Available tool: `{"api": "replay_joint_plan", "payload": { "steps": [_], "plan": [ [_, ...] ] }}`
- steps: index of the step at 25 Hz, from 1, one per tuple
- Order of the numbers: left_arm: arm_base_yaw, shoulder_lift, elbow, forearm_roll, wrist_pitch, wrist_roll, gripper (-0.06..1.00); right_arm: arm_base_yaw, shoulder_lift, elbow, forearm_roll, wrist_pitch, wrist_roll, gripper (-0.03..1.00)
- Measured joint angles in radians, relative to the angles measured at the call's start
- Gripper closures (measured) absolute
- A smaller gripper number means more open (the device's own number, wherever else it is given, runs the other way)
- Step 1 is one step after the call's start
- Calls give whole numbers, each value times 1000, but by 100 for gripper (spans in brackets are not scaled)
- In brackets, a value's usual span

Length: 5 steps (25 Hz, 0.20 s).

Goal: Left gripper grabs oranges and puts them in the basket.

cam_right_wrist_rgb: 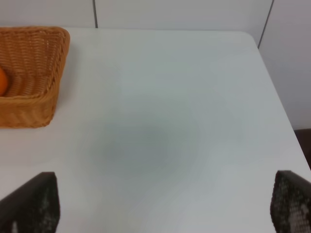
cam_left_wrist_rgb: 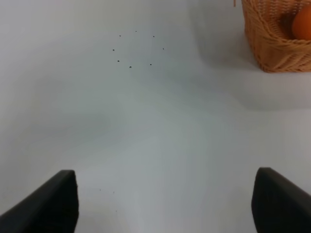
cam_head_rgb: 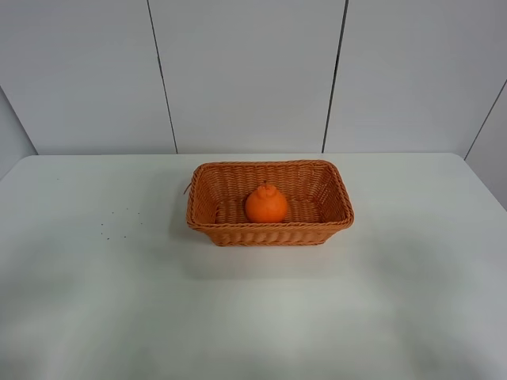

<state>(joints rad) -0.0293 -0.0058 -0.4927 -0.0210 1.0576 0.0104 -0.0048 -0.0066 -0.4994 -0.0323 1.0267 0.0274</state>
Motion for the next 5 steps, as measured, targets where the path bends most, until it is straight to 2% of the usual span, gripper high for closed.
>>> {"api": "replay_joint_plan", "payload": {
  "steps": [5],
  "plan": [
    [0,0,0,0,0,0,11,0,0,0,0,0,0,27]
  ]
}}
